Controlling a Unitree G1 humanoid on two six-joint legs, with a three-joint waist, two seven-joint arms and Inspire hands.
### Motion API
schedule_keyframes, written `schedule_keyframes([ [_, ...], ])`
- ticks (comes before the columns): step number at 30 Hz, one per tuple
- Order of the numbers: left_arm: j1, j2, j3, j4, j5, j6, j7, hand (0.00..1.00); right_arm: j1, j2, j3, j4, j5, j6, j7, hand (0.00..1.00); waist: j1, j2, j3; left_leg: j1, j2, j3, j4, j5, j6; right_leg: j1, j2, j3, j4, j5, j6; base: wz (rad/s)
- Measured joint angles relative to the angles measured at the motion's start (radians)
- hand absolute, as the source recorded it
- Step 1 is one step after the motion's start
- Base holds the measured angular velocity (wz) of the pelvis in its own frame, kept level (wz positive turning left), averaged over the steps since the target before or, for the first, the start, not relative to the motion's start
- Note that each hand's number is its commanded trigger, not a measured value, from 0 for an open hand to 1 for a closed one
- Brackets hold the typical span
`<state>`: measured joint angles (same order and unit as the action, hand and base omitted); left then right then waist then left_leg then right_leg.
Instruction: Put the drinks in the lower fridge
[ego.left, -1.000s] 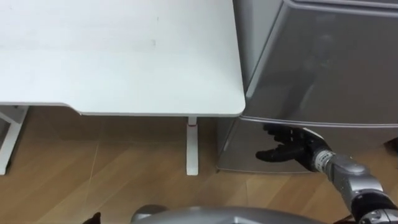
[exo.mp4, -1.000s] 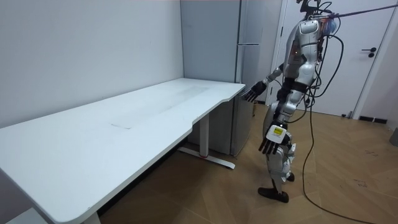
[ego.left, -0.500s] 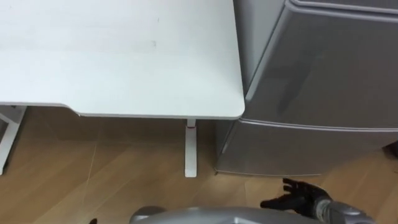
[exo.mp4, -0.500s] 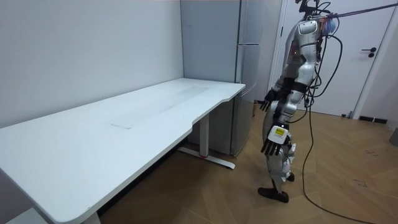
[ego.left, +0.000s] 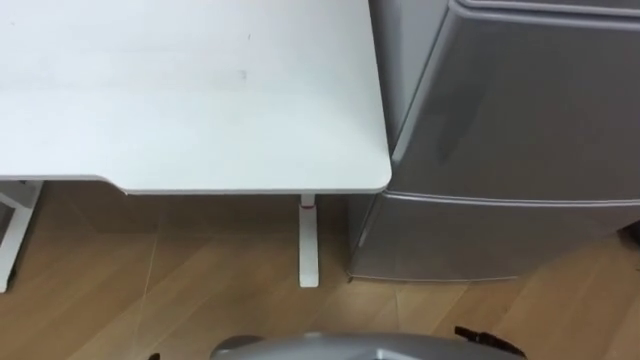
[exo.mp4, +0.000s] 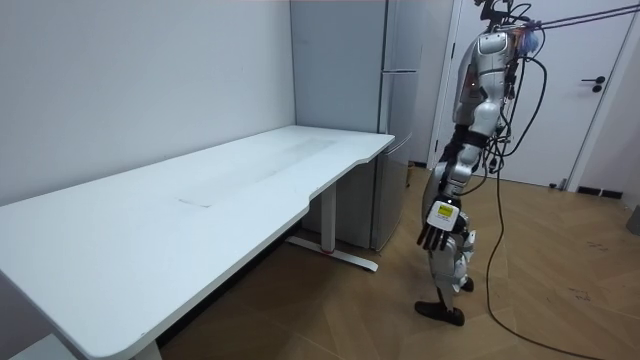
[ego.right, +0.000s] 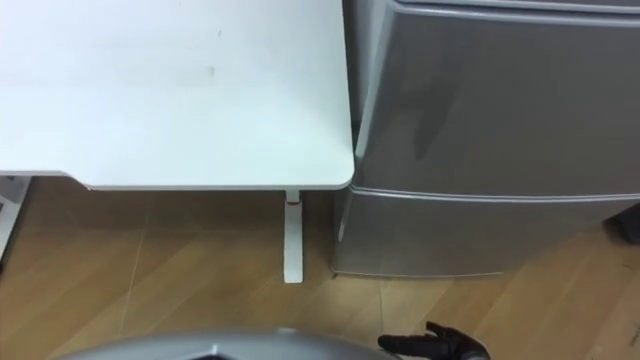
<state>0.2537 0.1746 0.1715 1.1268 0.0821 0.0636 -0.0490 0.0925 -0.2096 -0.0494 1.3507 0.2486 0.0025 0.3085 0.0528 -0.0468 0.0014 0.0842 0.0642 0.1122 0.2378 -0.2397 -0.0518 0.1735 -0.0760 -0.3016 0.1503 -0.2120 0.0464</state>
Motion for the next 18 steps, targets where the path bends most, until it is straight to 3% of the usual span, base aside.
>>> schedule_keyframes([
  [6,0.004,-0.009,0.022,-0.001,0.000,0.017,0.000,0.00,0.010,0.011,-0.052,0.009,0.022,0.010,0.000,0.00,-0.003,0.005,0.0006,0.000,0.000,0.000,0.000,0.000,0.000,0.000,0.000,0.003,0.000,0.000,0.000,0.00],
  [18,0.003,-0.013,0.022,-0.001,0.000,0.021,0.017,0.00,0.011,0.013,-0.050,0.011,0.039,0.014,0.001,0.00,-0.005,0.009,-0.0006,0.001,0.000,0.000,-0.002,0.000,0.000,-0.002,0.001,0.005,0.000,0.000,0.000,0.00],
])
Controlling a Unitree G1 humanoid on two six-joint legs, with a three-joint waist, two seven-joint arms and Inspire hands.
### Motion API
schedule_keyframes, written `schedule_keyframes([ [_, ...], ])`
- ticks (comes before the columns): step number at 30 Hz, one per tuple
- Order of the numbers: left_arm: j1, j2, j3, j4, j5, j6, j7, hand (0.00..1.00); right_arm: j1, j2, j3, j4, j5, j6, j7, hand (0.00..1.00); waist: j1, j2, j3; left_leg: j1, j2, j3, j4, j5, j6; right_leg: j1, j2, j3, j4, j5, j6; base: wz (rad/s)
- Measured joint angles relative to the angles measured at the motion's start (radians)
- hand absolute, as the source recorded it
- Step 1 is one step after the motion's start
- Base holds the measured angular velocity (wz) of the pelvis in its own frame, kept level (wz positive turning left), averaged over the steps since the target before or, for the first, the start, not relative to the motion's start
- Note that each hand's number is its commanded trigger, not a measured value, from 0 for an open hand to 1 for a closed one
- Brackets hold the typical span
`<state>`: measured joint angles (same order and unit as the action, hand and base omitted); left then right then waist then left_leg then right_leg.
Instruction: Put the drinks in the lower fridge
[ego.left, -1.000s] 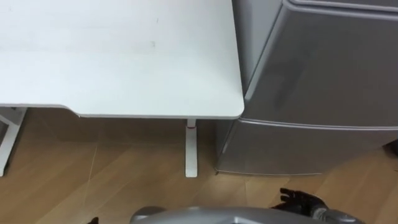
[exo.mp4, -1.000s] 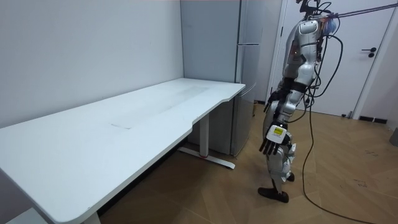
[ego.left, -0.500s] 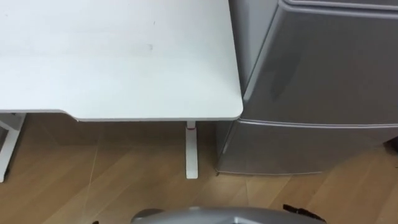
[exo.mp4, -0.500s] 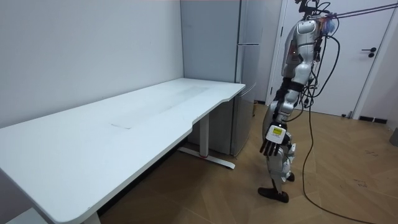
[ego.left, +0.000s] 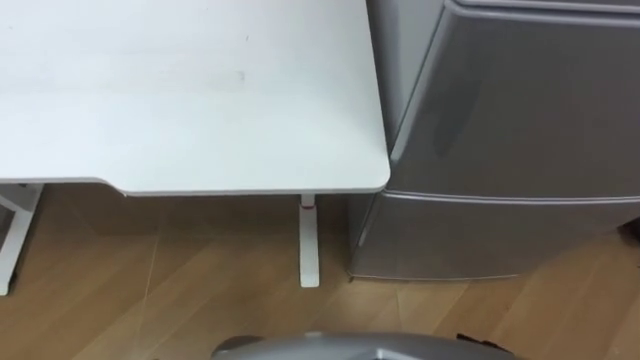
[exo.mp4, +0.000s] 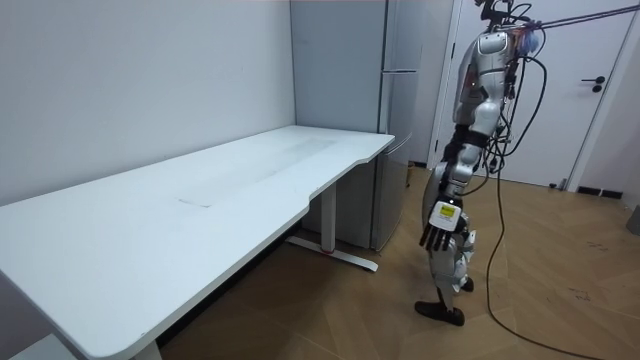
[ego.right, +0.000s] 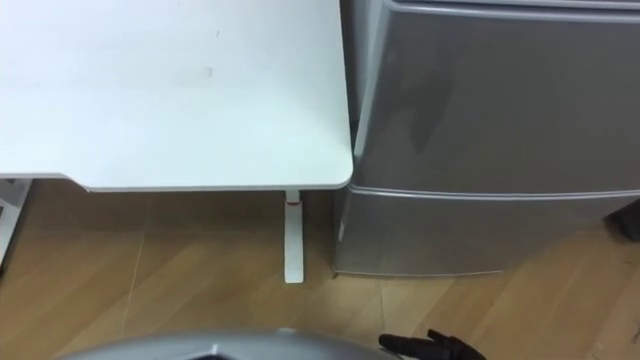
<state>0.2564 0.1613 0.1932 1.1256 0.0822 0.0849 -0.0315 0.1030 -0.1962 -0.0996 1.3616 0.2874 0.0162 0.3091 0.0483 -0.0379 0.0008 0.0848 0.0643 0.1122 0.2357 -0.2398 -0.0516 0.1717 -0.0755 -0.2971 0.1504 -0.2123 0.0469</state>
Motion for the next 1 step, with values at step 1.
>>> schedule_keyframes([
  [1,0.000,-0.001,0.000,0.000,0.000,0.001,0.001,0.00,0.000,0.000,0.000,0.000,0.000,0.000,0.000,0.00,0.000,0.001,-0.0002,0.000,0.000,0.000,0.000,0.000,0.000,0.000,0.000,0.000,0.000,0.000,0.000,0.00],
])
